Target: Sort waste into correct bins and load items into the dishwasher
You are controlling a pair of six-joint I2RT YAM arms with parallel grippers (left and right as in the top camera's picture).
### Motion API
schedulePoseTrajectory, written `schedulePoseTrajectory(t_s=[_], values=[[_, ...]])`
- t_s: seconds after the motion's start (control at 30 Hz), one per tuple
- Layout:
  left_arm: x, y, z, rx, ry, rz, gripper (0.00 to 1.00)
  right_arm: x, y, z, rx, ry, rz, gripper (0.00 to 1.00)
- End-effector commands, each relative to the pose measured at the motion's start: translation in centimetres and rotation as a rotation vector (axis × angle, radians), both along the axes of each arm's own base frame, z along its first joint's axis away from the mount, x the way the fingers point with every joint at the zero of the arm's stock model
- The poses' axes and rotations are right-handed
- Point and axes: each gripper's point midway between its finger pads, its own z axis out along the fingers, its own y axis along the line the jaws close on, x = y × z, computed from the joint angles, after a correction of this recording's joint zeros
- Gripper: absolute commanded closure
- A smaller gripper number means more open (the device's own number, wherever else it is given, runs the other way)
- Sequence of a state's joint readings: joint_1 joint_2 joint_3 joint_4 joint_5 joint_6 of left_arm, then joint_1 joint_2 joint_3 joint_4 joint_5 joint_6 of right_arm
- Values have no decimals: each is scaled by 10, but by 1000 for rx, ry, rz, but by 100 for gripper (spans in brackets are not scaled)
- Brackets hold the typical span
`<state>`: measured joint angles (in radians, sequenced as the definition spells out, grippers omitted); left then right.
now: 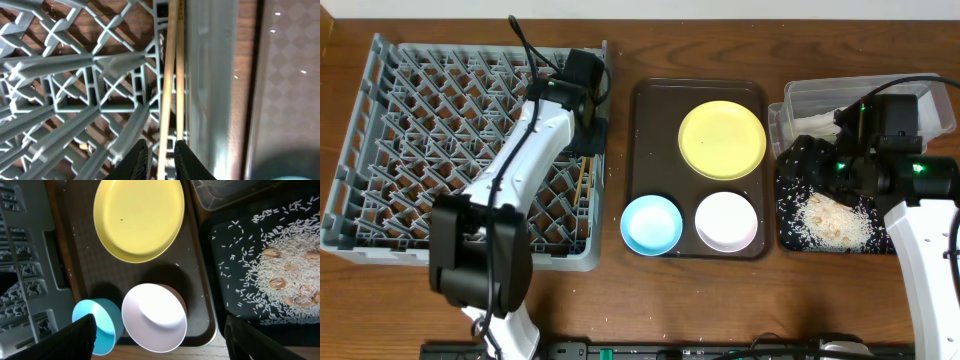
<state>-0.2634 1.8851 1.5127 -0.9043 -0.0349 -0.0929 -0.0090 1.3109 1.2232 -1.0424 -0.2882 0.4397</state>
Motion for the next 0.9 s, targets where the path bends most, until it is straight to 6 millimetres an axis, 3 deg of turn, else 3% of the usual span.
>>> schedulePoseTrajectory(t_s=[0.0,0.07,0.27,0.3,0.4,0.5,0.67,0.87], values=[[-3,-10,55,-89,-107,-22,75,2,-1,2,-5,-10,6,20],[-11,-14,77,-134,-143,-34,71,2,-1,2,-10,-15,16,20],[-40,-10,154,-197,-319,-50,44,11,-1,8,-39,-83,79,19],[-51,-7,175,-210,-373,-54,38,12,3,12,-24,-106,103,17],[-75,0,203,-225,-438,-57,26,14,16,27,-4,-197,217,8],[-95,5,218,-233,-470,-59,16,14,24,45,10,-286,280,4],[-117,11,230,-238,-492,-60,12,10,26,74,-25,-422,327,1],[-120,12,234,-242,-503,-61,9,5,25,80,-31,-438,325,1]])
